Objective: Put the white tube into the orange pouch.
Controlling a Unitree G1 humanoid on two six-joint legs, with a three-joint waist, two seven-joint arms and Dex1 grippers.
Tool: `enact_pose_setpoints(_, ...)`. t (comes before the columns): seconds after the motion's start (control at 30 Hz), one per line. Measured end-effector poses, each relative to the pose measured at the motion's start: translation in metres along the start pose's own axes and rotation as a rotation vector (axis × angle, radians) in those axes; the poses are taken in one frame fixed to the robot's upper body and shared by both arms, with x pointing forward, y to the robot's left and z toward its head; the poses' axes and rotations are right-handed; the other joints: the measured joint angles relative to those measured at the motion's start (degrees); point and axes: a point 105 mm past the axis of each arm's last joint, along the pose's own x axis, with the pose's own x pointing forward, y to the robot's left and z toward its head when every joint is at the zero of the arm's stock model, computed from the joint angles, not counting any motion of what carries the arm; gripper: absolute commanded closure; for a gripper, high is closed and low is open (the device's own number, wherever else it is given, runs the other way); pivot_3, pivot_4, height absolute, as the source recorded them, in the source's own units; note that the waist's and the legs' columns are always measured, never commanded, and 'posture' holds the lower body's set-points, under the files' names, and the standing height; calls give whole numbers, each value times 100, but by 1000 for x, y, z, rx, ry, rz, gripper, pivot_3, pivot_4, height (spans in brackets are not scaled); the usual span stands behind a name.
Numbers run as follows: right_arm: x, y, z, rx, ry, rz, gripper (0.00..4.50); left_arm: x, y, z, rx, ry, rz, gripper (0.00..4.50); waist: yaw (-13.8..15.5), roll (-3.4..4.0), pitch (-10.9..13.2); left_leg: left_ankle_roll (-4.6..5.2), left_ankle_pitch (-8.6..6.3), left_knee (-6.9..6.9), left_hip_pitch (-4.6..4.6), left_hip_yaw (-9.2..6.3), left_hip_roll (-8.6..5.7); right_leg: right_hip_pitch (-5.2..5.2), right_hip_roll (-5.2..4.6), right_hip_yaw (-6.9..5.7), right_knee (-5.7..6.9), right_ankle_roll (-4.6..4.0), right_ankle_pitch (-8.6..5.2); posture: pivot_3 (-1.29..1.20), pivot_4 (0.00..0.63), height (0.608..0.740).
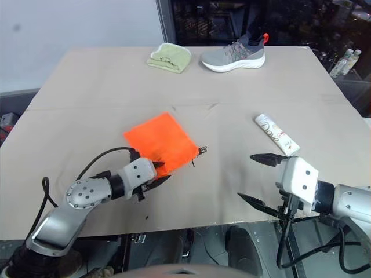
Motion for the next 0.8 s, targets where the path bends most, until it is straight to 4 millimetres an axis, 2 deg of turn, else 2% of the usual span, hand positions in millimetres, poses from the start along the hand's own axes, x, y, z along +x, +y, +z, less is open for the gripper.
enact_pose_setpoints(0.07,-2,-1,1,-7,2,-9,0,0,-1,-2,-8,9,3,4397,0,0,0,0,0,1,0,-1,0,0,0,0,0,0,0,0,150,740)
enact_pose_setpoints(0.27,-2,0,0,-3,3,0,0,1,1,-2,-42,-1,26,4397,1,0,0,0,0,3,-1,-2,0,0,0,-1,1,0,0,0,150,740)
enact_pose_setpoints(0.43,0,2,2,-20,-10,16,0,-9,26,5,-166,-98,41,4397,-1,0,0,0,0,8,1,-4,1,0,2,-4,8,0,0,0,150,740)
enact_pose_setpoints(0.57,7,-5,4,-31,-48,9,0,-23,62,16,-330,-246,4,4397,-5,-3,-2,0,0,14,1,-4,-2,3,4,-6,10,1,0,0,150,740)
enact_pose_setpoints(0.67,11,-10,0,-19,-48,-8,0,-28,67,20,-413,-286,-52,4397,-11,-3,-2,1,0,14,1,-3,-5,4,3,-3,11,1,1,0,150,740)
enact_pose_setpoints(0.8,21,-22,-15,51,38,-70,0,-29,72,24,-538,-315,-134,4397,-12,-4,-1,1,1,15,0,-7,-6,1,4,-4,18,0,1,0,150,740)
